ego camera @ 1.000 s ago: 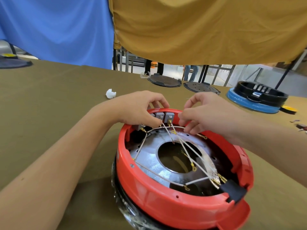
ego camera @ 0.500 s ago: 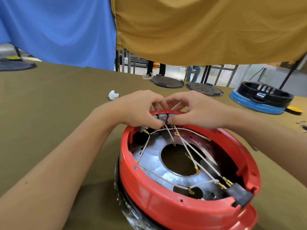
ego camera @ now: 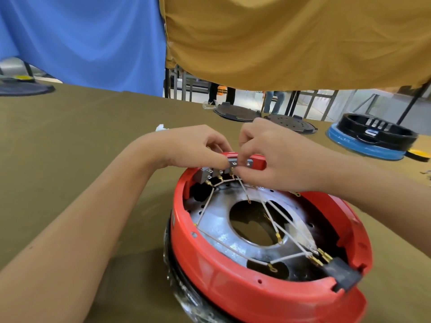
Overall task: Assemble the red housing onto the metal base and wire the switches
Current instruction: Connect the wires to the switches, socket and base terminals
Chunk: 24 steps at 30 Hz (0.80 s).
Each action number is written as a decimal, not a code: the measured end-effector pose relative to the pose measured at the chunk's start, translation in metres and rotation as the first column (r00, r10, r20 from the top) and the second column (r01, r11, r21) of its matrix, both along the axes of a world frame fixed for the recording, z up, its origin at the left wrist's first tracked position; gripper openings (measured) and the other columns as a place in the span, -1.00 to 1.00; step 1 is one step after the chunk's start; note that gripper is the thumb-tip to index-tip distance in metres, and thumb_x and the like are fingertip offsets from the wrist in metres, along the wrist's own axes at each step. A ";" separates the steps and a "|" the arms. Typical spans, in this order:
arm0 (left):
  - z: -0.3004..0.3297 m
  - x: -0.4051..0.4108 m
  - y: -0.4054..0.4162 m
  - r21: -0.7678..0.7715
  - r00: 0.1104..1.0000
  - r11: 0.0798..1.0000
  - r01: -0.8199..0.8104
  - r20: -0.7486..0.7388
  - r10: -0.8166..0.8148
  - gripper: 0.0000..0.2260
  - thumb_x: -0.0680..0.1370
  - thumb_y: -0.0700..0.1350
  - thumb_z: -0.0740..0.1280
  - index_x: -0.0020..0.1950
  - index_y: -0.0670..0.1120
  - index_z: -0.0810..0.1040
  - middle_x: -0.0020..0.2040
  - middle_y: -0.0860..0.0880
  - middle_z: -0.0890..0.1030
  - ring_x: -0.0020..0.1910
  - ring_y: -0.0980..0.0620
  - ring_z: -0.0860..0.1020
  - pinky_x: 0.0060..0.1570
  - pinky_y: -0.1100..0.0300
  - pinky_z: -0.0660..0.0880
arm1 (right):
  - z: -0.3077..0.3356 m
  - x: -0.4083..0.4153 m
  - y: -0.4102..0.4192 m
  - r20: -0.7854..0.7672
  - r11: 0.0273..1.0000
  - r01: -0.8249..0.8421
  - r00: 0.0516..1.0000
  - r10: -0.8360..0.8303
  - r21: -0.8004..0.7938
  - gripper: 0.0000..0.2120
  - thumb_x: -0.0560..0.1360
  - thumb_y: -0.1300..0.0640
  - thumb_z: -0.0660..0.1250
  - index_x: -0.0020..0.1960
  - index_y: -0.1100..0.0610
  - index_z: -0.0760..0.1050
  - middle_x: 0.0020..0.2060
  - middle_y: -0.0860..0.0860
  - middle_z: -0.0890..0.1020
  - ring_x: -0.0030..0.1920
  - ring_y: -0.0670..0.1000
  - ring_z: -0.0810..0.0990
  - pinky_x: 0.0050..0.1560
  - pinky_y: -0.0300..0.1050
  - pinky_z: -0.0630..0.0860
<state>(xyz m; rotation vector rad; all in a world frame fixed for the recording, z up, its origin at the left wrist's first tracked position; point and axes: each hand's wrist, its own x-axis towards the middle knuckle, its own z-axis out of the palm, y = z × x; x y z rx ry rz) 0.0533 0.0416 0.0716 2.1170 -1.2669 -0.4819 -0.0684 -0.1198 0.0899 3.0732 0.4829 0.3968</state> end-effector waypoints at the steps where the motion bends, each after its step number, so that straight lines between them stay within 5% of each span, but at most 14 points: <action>1: 0.000 0.000 0.000 -0.001 1.000 1.000 0.001 0.001 -0.001 -0.72 0.37 0.01 0.36 0.05 0.03 0.65 -0.15 0.01 0.72 -0.08 -0.12 0.69 -0.05 0.03 0.62 | 0.001 0.001 0.003 -0.020 0.999 0.034 0.999 -0.034 0.011 -0.76 0.50 -0.09 0.38 -0.21 0.04 0.67 -0.18 -0.04 0.44 -0.08 -0.08 0.33 -0.06 -0.15 0.32; 6: -0.001 0.001 0.000 -0.003 0.999 1.000 -0.012 -0.035 0.012 -0.74 0.38 -0.02 0.36 0.05 0.02 0.65 -0.16 0.02 0.72 -0.07 -0.17 0.69 -0.13 0.08 0.62 | 0.003 0.007 0.009 -0.148 0.987 0.157 0.978 -0.149 0.042 -0.73 0.47 -0.08 0.41 -0.32 0.05 0.68 -0.31 -0.01 0.55 -0.11 -0.17 0.32 -0.22 -0.27 0.29; 10: -0.002 0.002 -0.001 -0.021 0.999 1.000 -0.009 -0.035 0.008 -0.85 0.50 -0.14 0.38 0.05 -0.01 0.64 -0.17 0.01 0.72 -0.06 -0.21 0.68 -0.12 0.04 0.62 | 0.006 0.010 0.015 -0.213 0.970 0.225 0.956 -0.203 0.088 -0.76 0.46 0.05 0.39 -0.33 0.12 0.64 -0.28 0.12 0.63 -0.22 0.00 0.51 -0.33 -0.29 0.33; 14: -0.001 0.002 -0.002 -0.032 0.998 0.999 -0.017 -0.056 0.015 -0.86 0.52 -0.19 0.38 0.06 -0.06 0.64 -0.22 0.00 0.70 -0.06 -0.27 0.66 -0.22 0.11 0.59 | 0.011 0.013 0.019 -0.267 0.970 0.244 0.936 -0.230 0.021 -0.69 0.51 -0.02 0.35 -0.39 0.01 0.50 -0.17 0.11 0.60 -0.01 0.04 0.43 -0.04 0.02 0.49; 19: -0.001 0.001 -0.002 -0.041 0.996 0.999 -0.026 -0.081 0.023 -0.85 0.51 -0.19 0.38 0.05 -0.07 0.65 -0.22 -0.03 0.70 -0.06 -0.28 0.66 -0.31 0.19 0.59 | 0.015 0.012 0.024 -0.315 0.958 0.274 0.905 -0.287 -0.087 -0.63 0.58 -0.11 0.24 -0.27 0.11 0.55 -0.10 0.12 0.59 0.09 0.09 0.35 -0.04 -0.07 0.31; 24: -0.001 0.000 -0.001 -0.028 0.998 0.999 -0.020 -0.062 0.018 -0.84 0.51 -0.18 0.38 0.06 -0.05 0.65 -0.17 -0.05 0.71 -0.06 -0.25 0.67 -0.10 -0.02 0.64 | 0.013 0.006 0.028 -0.295 0.954 0.288 0.907 -0.299 -0.082 -0.54 0.55 -0.10 0.29 -0.43 0.12 0.40 -0.42 0.05 0.42 0.00 0.11 0.34 -0.25 -0.07 0.23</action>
